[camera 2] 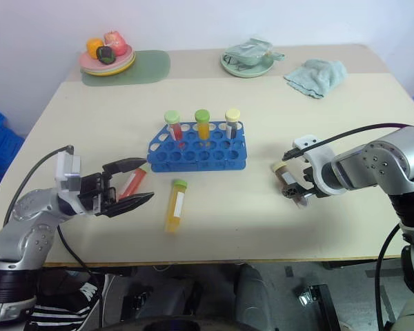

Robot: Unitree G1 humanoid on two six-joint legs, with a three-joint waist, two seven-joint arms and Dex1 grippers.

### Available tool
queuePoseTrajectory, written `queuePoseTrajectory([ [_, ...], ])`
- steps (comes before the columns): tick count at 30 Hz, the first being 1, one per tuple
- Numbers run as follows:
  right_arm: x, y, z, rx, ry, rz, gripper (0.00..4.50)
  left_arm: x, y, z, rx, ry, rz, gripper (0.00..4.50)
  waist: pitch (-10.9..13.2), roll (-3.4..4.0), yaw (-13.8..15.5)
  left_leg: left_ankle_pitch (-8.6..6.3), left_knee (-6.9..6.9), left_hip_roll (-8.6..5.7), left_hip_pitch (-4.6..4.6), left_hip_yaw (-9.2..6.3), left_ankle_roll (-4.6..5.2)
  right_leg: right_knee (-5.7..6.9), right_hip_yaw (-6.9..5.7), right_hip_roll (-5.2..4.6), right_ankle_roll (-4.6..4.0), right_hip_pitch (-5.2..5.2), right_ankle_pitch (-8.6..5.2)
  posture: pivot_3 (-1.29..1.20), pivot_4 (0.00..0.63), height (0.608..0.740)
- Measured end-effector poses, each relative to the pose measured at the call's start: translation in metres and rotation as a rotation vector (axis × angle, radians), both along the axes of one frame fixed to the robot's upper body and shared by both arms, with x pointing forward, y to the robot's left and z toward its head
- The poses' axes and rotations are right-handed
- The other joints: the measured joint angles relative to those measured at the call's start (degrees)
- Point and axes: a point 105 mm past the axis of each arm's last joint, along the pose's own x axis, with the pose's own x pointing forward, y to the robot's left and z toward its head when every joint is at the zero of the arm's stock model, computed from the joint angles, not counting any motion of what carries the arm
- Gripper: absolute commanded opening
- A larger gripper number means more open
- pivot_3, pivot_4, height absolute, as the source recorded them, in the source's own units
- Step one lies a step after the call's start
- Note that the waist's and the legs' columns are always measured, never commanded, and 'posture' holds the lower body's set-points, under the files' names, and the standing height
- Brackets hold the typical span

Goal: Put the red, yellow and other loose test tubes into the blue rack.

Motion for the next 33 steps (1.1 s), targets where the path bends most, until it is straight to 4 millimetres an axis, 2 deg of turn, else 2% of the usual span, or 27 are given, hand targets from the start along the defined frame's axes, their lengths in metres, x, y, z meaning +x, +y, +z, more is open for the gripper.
queuePoseTrajectory([
  [19,-0.001,0.004,-0.009,-0.005,0.03,0.005,4.5,-0.006,0.0,-0.004,0.0,0.007,0.015,4.46,0.0,0.0,0.02,0.0,0.0,0.0,0.0,0.0,0.0,0.0,0.0,0.0,0.0,0.0,0.0,0.0,0.15,0.74],
  [22,0.0,0.004,-0.011,-0.003,0.036,0.001,3.66,-0.006,0.0,-0.004,0.0,0.005,0.019,4.5,0.0,0.0,0.01,0.0,-0.01,0.0,0.0,-0.01,0.0,0.0,0.0,0.0,0.0,0.0,0.0,0.0,0.15,0.74],
  [27,0.0,0.004,-0.012,-0.002,0.037,-0.003,1.33,-0.007,0.0,-0.005,-0.001,0.009,0.024,4.5,0.0,0.0,0.03,0.0,-0.01,0.0,0.0,-0.01,0.0,-0.01,0.0,0.0,0.0,0.0,0.0,0.0,0.15,0.74],
  [33,0.0,0.004,-0.012,0.001,0.038,-0.002,1.33,-0.007,-0.001,-0.004,-0.002,0.004,0.026,4.5,0.0,0.0,0.02,0.0,-0.01,0.0,0.0,-0.01,0.0,-0.01,0.0,0.0,0.0,0.0,0.0,0.0,0.15,0.74],
])
